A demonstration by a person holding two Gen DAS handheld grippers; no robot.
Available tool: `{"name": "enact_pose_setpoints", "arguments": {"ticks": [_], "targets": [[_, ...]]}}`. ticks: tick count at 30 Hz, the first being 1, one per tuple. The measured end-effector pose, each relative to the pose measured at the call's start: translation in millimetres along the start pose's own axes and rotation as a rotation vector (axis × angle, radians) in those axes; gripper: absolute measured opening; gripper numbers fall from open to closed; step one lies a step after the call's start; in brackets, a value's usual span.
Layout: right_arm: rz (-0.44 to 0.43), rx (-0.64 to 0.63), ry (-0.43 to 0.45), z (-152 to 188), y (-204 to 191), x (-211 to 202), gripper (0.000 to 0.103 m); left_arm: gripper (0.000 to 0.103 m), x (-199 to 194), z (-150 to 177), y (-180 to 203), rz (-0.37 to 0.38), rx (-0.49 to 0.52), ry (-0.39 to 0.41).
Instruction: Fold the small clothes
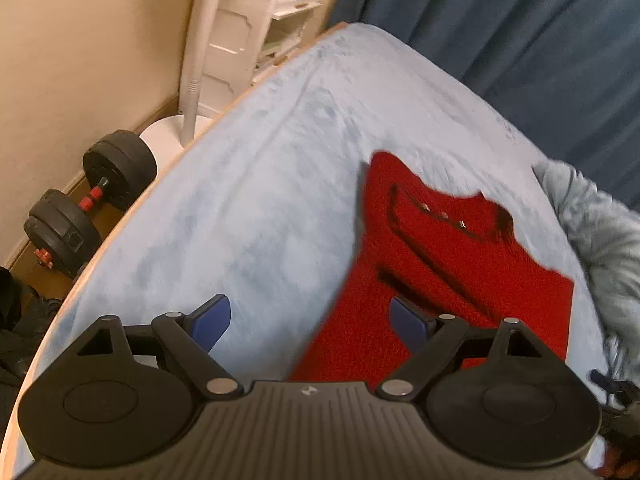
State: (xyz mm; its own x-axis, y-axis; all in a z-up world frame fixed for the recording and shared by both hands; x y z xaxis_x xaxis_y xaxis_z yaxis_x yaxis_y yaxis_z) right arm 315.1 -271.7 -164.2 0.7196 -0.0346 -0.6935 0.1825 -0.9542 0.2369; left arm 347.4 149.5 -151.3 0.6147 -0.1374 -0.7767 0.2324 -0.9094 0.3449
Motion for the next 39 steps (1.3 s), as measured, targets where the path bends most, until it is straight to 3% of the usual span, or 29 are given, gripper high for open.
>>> {"name": "enact_pose_setpoints", "arguments": {"ticks": [2,4,8,15,20,26,30,39], "targets": [[0.013,0.019,0.018,20,0,-34,0.068,0.092,-9,17,13,-0.012,0.071,-0.002],[0.019,0.014,0.031,38,-8,-65,0.068,0.101,-23,38,26,-0.029,0.153,0.003],[-0.006,0.039,0.002,67,-30,-125,0.068,0.103,-62,87,41,-0.013,0.274,-0.011],[-0.048,0.122,0.009,118,-76,-231,0.069,0.103,-131,174,42,0.005,0.335,-0.062],[-0.051,0.114,0.040,135,-96,-272,0.071,0.103,-174,216,49,0.023,0.403,-0.043],[-0.033,0.127,0.082,139,-101,-300,0.071,0.103,-213,233,64,0.049,0.445,0.033],[-0.013,0.146,0.173,144,-102,-323,0.074,0.103,-231,234,72,0.049,0.487,0.083],[-0.052,0.199,0.113,164,-105,-319,0.075,0.103,-241,248,69,0.037,0.481,0.093]]}}
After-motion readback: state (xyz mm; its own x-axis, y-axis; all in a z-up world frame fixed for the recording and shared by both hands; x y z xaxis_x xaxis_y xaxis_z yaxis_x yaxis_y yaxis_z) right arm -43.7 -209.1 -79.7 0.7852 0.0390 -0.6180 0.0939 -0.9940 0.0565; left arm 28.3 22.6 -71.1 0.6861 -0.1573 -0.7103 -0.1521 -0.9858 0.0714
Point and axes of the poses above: each gripper's, at about its wrist camera, not at the fingertips, and x roughly the way its jaws point, y to its right, z to its underside, the point moved 2 cm from there along x, roughly the way its jaws point, and after that the axes turned 5 degrees about -x, right-handed, at the moved point
